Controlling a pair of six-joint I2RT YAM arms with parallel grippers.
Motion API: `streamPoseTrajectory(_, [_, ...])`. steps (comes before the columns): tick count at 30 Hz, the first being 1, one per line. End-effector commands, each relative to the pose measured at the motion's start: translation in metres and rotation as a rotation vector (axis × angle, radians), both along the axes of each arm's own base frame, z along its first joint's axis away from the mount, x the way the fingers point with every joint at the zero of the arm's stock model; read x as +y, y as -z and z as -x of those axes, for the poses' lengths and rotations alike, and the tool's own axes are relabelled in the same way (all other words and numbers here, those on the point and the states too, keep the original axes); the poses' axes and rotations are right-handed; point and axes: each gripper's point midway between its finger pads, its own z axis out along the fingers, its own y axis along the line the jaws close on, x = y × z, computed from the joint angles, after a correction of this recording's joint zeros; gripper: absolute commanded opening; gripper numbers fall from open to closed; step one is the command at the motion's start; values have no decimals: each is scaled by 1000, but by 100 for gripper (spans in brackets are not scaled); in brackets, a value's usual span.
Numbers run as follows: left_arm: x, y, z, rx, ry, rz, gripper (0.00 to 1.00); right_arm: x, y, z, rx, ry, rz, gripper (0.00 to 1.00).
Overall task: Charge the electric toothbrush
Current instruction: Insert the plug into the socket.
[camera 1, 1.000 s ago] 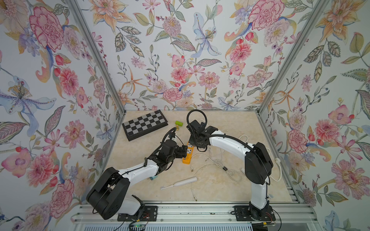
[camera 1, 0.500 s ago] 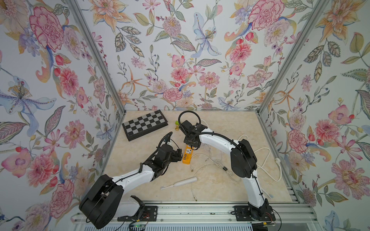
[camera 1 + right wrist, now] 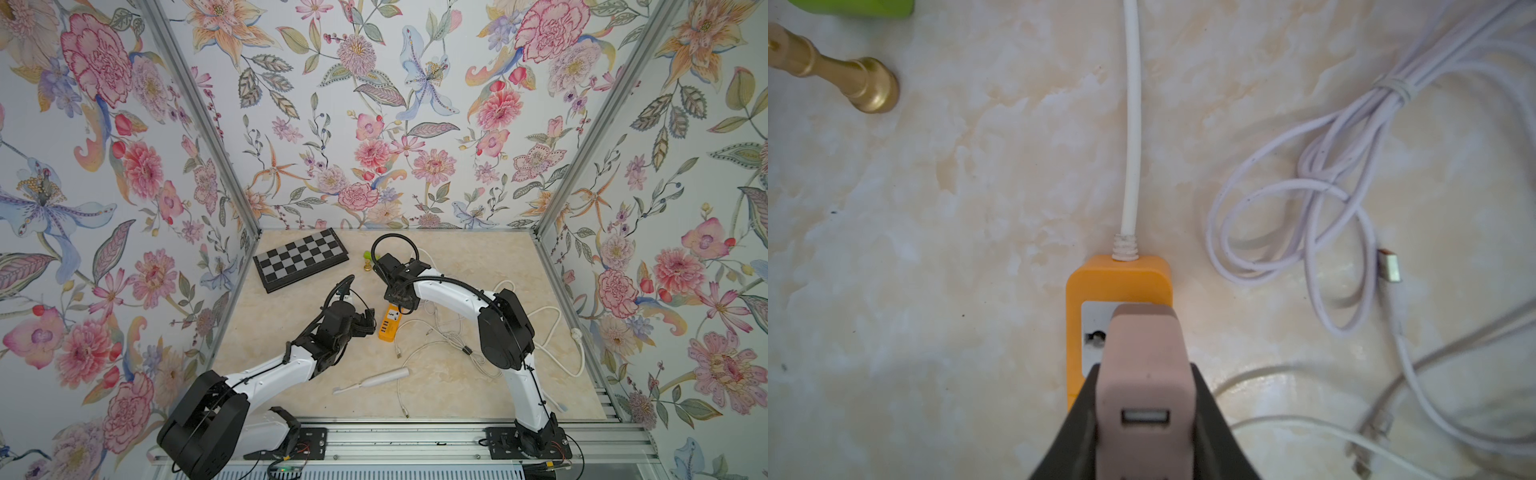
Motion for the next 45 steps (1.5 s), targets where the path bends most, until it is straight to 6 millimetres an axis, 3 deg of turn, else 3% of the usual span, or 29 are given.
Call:
streamPoseTrajectory(1, [9,5,2,1,-15,-30,91,-17,6,10,30,40,60,0])
streamPoseTrajectory(6, [10,5,2,2,-12,-34,91,-7,24,9,82,15,47,0])
streamPoseTrajectory(12, [13,7,2,2,-21,-42,91,-5,63,15,166,33,64,0])
streamPoseTrajectory(21, [10,5,-2,3,-10,-34,91,5,76,12,174,-2,93,7])
streamPoseTrajectory(27, [5,3,-2,2,3,-8,91,17,38,-3,86,-60,65,23])
streamPoseTrajectory(36, [3,-7,-4,-15,7,0,90,12,-27,-5,-52,-124,69,69])
streamPoseTrajectory(41, [5,-8,-3,-19,3,-4,90,11,-70,4,-146,-211,51,80])
streamPoseTrajectory(45, [2,-12,-4,-22,22,-14,90,-18,-95,16,-205,-252,52,84])
